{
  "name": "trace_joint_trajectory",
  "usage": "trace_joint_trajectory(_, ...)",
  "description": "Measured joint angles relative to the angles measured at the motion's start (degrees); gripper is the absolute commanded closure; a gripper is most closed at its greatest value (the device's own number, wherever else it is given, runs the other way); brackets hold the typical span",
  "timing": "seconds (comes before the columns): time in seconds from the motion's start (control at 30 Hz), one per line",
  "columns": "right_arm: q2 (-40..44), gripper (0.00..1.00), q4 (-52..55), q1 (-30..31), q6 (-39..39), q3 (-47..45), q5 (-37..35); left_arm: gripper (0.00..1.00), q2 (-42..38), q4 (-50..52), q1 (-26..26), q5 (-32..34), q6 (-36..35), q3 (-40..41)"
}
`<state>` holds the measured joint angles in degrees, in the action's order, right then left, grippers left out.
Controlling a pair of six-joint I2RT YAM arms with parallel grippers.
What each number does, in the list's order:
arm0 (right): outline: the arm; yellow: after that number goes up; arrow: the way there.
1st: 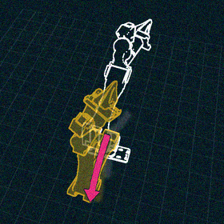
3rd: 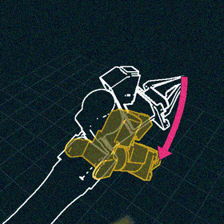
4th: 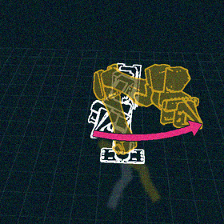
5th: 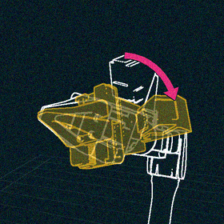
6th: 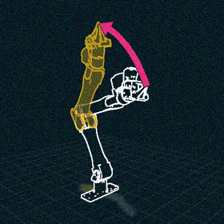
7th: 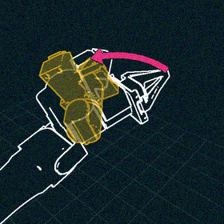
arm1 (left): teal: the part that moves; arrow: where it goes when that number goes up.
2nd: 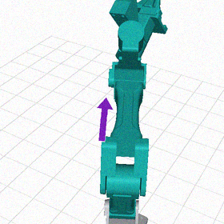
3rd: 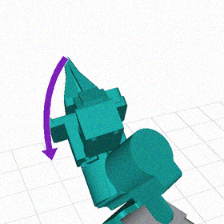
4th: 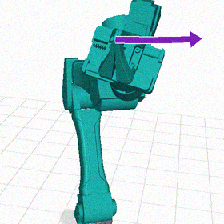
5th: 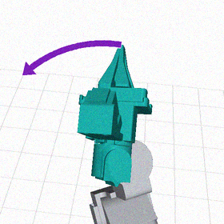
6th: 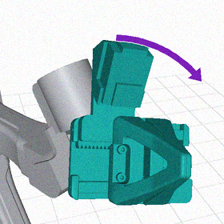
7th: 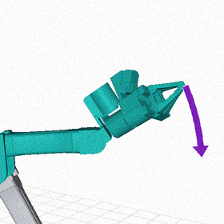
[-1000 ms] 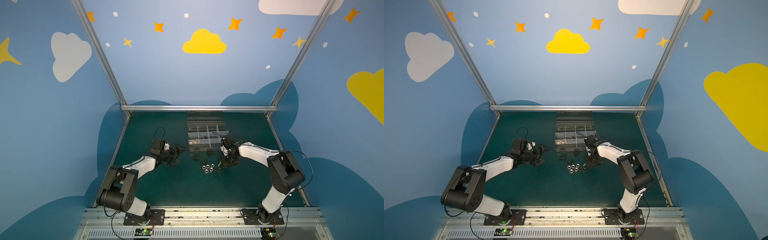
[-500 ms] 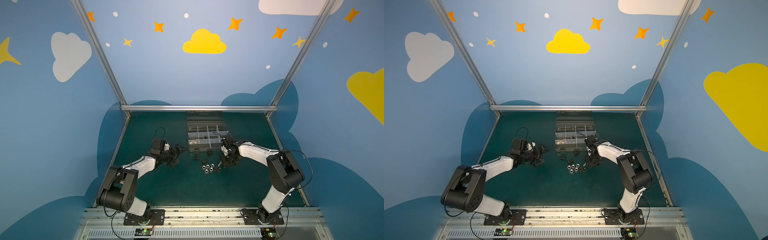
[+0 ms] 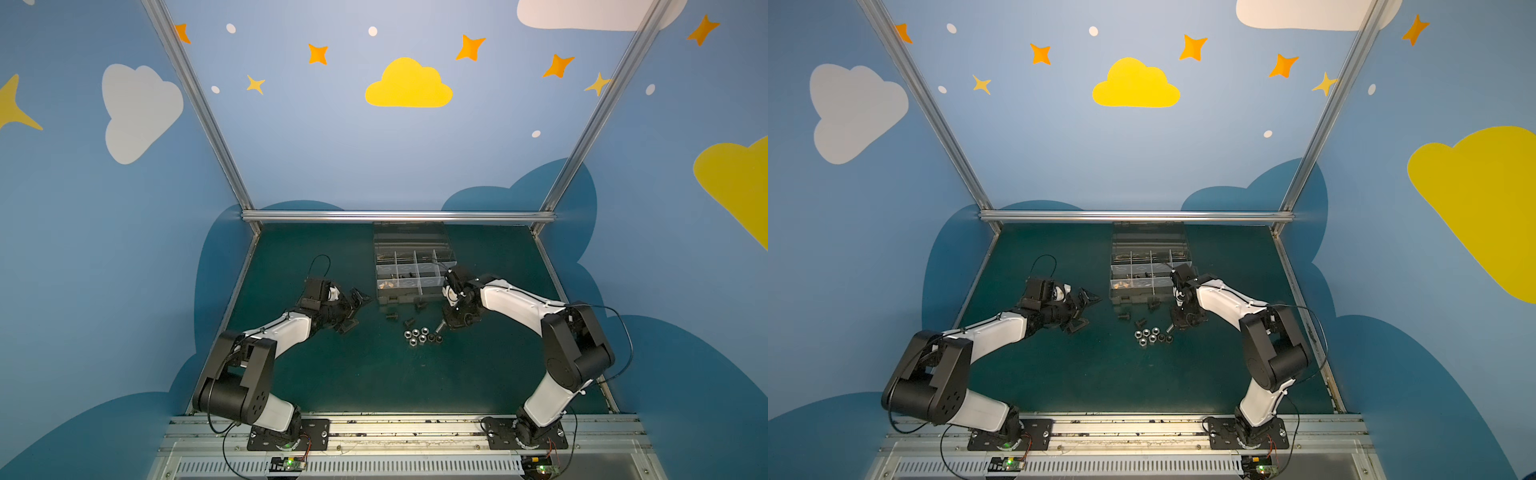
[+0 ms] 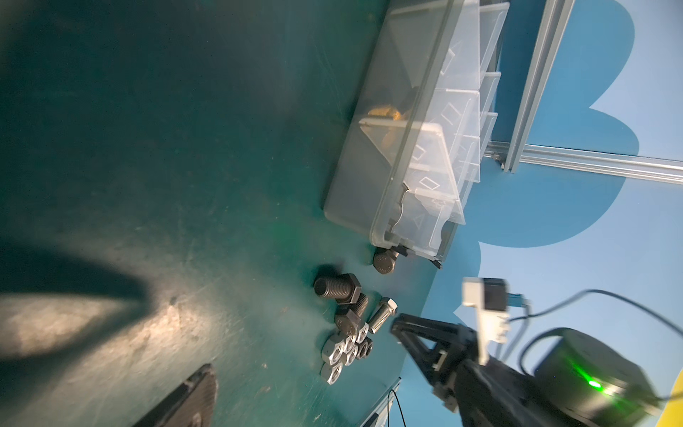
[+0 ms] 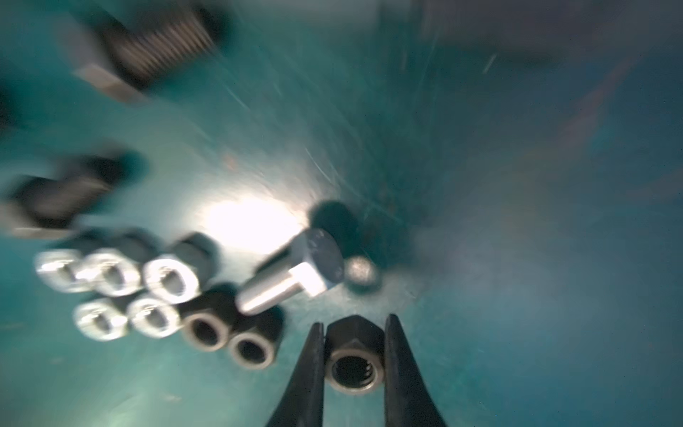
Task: Sort the screws and nuts into containers
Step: Pick up the nut from the center of the table, then place the nut into the container.
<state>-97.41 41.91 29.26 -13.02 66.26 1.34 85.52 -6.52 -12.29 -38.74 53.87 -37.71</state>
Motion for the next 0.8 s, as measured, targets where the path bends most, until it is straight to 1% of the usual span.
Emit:
trace_joint_trajectory(0.17, 1.6, 1.0, 0.5, -1.4, 1.7, 9.4, 0.3, 0.0, -0.2, 0.0, 0.0, 0.0, 0.0, 0.0)
trace_joint_trajectory(0.3, -0.4, 1.0, 1.4, -2.4, 3.0, 17.9, 0.1, 0.0, -0.5, -0.1, 0.0, 0.0, 0.0, 0.1)
trace_joint_trajectory(0.53, -12.6, 1.0, 1.7, -3.6, 4.5, 33.2, -0.9, 0.0, -1.4, -0.3, 0.0, 0.0, 0.3, 0.5)
trace_joint_trajectory(0.67, -19.9, 1.0, 2.0, -4.0, 4.5, 38.9, -1.1, 0.0, -1.4, -0.5, 0.0, 0.0, 0.5, 0.5)
trace_joint_trajectory(0.8, -24.6, 1.0, 2.5, -4.0, 4.5, 42.9, -1.1, 0.0, -1.4, -0.5, 0.0, -0.2, 0.8, 0.5)
